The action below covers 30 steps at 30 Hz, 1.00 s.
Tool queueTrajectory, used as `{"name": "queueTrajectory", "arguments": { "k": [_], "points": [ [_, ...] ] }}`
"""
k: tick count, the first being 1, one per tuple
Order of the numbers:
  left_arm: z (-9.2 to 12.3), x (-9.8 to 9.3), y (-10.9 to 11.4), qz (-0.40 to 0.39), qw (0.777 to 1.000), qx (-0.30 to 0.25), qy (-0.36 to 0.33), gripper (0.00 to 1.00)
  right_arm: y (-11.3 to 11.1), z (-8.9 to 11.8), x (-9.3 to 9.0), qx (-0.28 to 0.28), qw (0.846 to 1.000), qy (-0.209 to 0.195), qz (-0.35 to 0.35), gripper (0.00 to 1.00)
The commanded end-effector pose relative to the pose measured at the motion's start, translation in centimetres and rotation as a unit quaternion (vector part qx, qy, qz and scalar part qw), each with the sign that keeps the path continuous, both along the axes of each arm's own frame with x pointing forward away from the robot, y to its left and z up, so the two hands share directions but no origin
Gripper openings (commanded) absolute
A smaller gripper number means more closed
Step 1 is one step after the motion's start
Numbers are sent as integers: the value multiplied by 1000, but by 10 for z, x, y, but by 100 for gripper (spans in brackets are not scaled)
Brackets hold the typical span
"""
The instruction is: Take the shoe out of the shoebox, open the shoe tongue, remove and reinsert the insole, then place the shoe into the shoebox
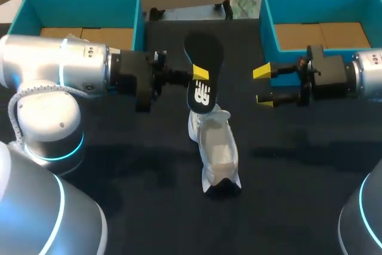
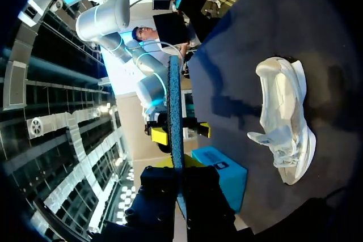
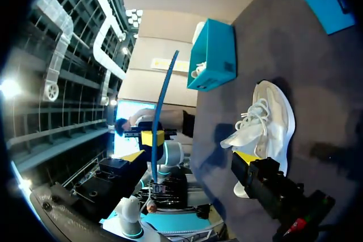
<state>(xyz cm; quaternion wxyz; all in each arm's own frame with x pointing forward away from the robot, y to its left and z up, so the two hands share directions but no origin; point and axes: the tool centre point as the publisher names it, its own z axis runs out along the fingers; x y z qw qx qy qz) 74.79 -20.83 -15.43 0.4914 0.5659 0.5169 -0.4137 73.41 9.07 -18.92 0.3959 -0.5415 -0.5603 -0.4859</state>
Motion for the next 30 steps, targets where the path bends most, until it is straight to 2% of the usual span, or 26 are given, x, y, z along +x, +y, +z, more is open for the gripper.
{"name": "queueTrajectory", "arguments": {
  "k": [1, 8, 30],
  "points": [
    [-2, 1, -2, -1, 1000, -5, -5, 0, 1, 0, -1, -1, 1000, -1, -2, 100],
    [-12, 13, 6, 11, 1000, -3, -19, 0, 1, 0, -1, -1, 1000, -1, -2, 100],
    [-13, 14, 5, 13, 1000, -8, -15, 0, 1, 0, -1, -1, 1000, -1, -2, 100]
  ]
}}
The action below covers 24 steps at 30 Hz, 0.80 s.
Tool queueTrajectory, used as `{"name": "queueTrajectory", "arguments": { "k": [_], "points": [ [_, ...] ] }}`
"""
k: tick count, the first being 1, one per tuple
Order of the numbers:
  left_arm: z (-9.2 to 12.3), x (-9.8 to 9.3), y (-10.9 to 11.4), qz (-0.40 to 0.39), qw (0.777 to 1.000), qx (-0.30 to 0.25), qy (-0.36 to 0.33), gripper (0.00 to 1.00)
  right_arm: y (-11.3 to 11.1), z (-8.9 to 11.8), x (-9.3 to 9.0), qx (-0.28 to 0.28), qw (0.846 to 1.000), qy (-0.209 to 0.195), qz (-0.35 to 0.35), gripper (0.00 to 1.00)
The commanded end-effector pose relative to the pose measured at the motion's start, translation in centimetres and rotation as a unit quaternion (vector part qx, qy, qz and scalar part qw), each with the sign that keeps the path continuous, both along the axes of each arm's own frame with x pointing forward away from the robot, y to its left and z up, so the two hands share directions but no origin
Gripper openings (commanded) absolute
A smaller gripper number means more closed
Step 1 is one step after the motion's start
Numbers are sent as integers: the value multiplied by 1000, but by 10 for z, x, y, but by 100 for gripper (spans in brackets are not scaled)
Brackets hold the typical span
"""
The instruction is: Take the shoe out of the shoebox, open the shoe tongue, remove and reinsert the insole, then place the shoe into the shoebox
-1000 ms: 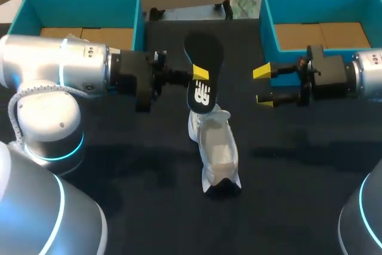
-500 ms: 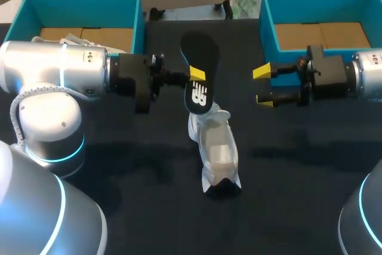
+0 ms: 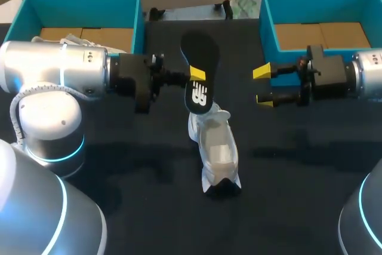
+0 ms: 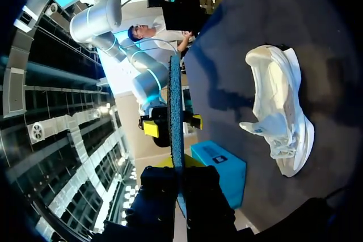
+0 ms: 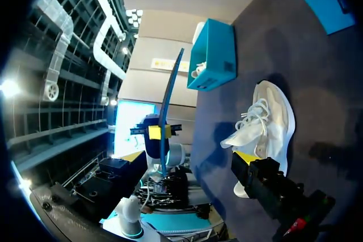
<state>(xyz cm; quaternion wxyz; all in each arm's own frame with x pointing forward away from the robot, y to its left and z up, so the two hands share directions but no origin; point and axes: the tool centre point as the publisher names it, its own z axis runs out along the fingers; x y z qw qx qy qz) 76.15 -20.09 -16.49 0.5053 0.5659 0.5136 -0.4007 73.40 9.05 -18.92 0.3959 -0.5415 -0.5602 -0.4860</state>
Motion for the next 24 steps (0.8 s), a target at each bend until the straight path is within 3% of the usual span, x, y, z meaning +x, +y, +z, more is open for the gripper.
{"name": "queueTrajectory", "arguments": {
  "k": [1, 6, 17, 24],
  "points": [
    [-6, 0, -4, 0, 1000, -8, -1, 0, 1, 0, -1, -1, 1000, 0, -2, 100],
    [-20, -1, -7, -12, 1000, -12, -23, 0, 1, 0, -1, -1, 1000, 0, -2, 100],
    [-26, 3, -8, -10, 999, -25, -29, 0, 1, 0, -1, -1, 1000, 0, -2, 100],
    [-26, 3, -8, -10, 999, -25, -29, 0, 25, -1, 31, -15, 999, 35, -5, 100]
  ]
}}
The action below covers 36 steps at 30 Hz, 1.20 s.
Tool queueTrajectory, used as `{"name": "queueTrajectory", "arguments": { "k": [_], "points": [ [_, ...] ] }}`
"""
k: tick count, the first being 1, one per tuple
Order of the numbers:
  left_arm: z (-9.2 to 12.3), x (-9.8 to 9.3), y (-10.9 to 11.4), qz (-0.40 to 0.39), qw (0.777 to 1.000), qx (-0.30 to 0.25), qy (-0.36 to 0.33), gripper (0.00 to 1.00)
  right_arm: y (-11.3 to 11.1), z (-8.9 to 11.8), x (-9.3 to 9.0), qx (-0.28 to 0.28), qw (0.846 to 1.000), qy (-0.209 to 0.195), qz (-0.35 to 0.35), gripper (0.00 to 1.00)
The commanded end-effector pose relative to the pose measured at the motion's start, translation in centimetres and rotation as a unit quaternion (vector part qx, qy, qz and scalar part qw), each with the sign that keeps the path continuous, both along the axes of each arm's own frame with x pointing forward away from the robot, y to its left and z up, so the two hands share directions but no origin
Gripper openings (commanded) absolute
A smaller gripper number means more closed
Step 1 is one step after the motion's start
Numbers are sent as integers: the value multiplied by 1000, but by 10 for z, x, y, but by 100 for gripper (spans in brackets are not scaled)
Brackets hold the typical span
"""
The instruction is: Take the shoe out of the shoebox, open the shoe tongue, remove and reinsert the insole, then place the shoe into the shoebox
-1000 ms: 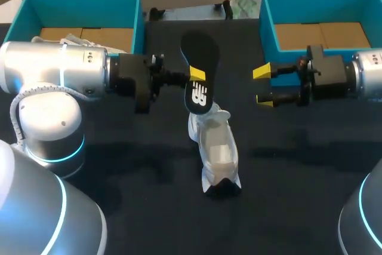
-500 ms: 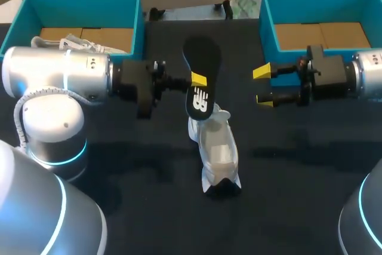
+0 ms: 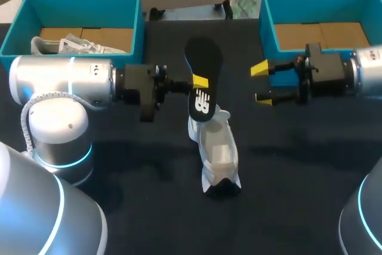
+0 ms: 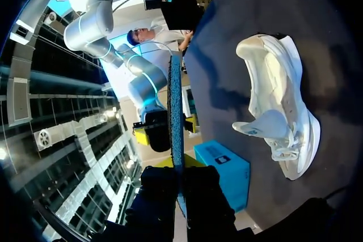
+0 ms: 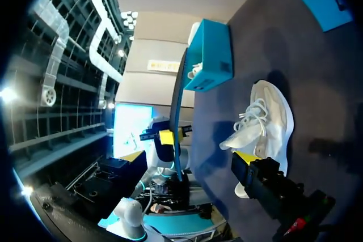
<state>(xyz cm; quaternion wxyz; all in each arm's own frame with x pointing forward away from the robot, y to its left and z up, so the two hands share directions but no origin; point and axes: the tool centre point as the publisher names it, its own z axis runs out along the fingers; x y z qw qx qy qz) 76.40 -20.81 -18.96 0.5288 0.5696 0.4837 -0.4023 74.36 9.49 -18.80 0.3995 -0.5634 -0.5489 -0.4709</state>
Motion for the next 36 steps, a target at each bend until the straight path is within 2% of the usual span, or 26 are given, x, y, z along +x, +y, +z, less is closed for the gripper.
{"name": "queueTrajectory", "arguments": {
  "k": [1, 12, 36],
  "points": [
    [-1, 0, -1, 0, 1000, -1, -1, 0, 24, -2, 24, -2, 1000, 7, 4, 100],
    [-2, 3, -4, 10, 1000, -5, 4, 0, 45, -3, 47, 17, 1000, -12, -1, 100],
    [-7, 11, -16, 41, 999, -12, 19, 0, 79, -8, 58, 51, 998, -35, -5, 100]
  ]
}}
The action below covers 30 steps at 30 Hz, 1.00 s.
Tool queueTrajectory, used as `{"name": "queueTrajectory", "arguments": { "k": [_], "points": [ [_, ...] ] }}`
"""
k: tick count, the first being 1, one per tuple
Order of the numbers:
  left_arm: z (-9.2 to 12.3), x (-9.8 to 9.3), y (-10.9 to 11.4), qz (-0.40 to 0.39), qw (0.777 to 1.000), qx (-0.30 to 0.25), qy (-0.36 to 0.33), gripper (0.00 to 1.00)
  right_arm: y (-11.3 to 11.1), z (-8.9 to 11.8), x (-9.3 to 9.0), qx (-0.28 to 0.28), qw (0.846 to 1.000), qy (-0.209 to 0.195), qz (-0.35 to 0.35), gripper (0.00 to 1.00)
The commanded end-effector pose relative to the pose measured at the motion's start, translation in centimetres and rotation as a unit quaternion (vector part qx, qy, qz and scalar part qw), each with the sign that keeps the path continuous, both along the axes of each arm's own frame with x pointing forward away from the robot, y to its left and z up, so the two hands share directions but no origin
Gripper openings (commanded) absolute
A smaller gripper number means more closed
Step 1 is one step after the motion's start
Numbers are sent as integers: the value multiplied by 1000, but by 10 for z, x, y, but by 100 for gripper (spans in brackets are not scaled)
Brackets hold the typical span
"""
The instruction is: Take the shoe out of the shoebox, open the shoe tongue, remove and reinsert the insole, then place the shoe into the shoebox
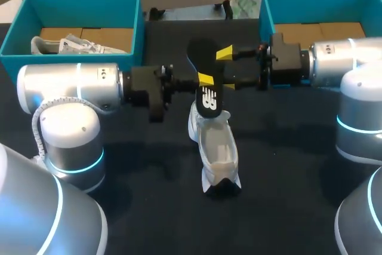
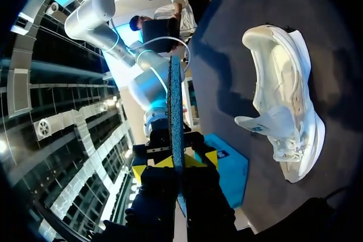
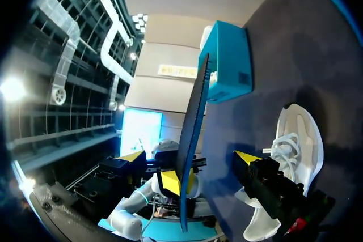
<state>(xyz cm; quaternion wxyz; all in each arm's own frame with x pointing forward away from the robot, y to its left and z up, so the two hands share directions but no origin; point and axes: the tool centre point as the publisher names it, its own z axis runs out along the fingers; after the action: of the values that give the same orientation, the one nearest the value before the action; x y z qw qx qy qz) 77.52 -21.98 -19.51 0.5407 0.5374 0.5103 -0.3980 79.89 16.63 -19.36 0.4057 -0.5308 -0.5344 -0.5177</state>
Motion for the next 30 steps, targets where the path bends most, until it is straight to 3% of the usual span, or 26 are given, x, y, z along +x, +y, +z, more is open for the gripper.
{"name": "queueTrajectory", "arguments": {
  "k": [1, 6, 10, 16, 19, 25, 30],
  "points": [
    [-2, 0, -5, 3, 1000, -2, 1, 0, 8, -3, 3, 3, 1000, -3, 1, 98],
    [-4, 1, -5, 7, 1000, -1, 3, 0, 11, -5, 3, 5, 1000, -3, 0, 91],
    [-5, 1, -4, 7, 1000, 0, 6, 0, 14, -7, 3, 7, 1000, 0, -1, 76],
    [-5, 1, -4, 8, 1000, 1, 4, 0, 18, -9, 1, 18, 1000, 12, -6, 72],
    [-6, 1, -4, 10, 1000, 2, 3, 0, 19, -10, 0, 22, 1000, 20, -9, 52],
    [-6, 1, -4, 9, 1000, 2, 2, 0, 22, -7, -3, 23, 999, 39, -12, 43],
    [-6, 1, -4, 9, 1000, 2, 2, 0, 22, -7, -4, 25, 999, 43, -12, 43]
  ]
}}
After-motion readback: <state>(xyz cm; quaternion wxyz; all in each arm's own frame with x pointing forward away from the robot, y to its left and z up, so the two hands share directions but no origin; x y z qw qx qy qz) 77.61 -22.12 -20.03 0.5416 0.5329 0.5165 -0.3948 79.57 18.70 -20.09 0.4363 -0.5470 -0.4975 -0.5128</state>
